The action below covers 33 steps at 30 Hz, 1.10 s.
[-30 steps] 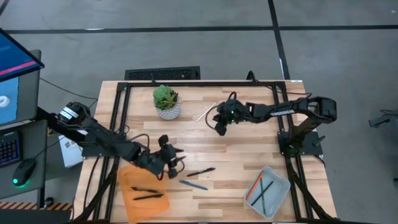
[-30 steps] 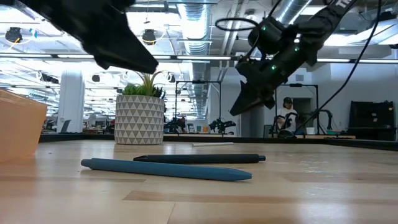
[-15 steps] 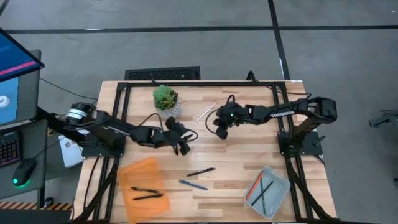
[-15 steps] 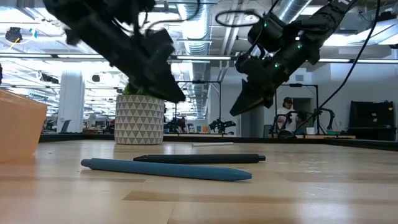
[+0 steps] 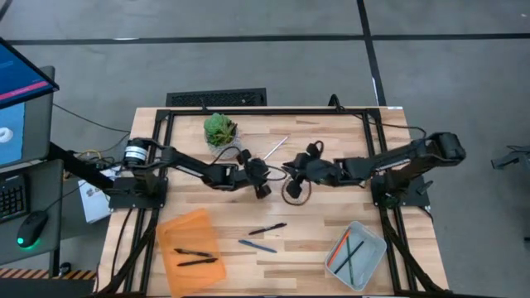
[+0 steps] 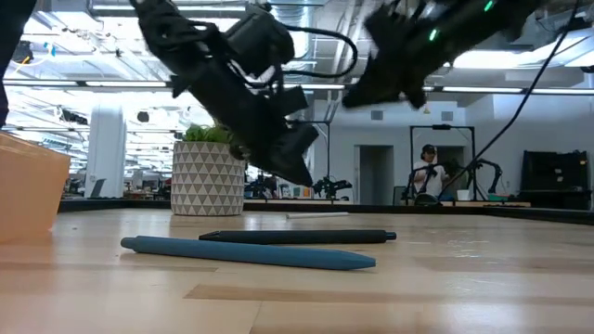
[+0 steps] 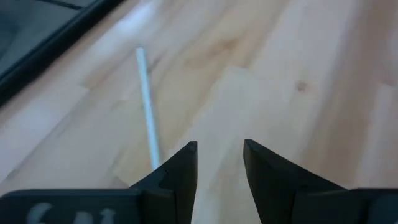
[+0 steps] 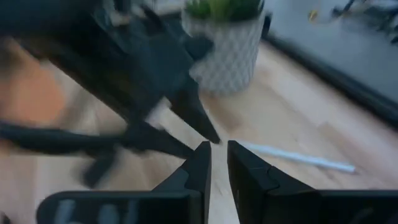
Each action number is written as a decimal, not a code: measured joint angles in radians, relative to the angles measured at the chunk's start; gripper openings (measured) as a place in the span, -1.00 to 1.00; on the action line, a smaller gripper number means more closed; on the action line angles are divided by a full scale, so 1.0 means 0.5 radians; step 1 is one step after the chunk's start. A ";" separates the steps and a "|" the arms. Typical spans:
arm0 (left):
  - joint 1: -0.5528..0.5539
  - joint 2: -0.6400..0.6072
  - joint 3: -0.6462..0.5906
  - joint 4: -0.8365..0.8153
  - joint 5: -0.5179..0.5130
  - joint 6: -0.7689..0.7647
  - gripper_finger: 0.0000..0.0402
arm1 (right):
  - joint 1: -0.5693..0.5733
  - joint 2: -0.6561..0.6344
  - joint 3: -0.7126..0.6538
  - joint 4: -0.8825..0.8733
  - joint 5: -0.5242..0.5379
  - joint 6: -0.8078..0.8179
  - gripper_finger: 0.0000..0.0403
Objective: Sort pens & pencils
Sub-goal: Put the white pencil into the gray bin
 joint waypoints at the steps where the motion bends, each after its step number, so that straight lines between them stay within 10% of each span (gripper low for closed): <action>1: 0.019 0.025 0.037 -0.010 -0.008 -0.011 -0.39 | 0.063 -0.050 0.001 -0.005 0.079 0.026 -0.63; 12: 0.129 0.148 0.179 -0.131 -0.204 -0.157 -0.39 | 0.744 -0.301 0.002 -0.130 0.482 0.394 -0.63; 26: 0.260 0.143 0.179 -0.164 0.160 -0.173 -0.39 | 1.189 -0.240 0.001 -0.137 1.432 0.274 -0.63; 33: 0.294 0.143 0.179 -0.194 0.108 -0.177 -0.39 | 1.257 -0.240 0.002 -0.153 1.455 0.272 -0.63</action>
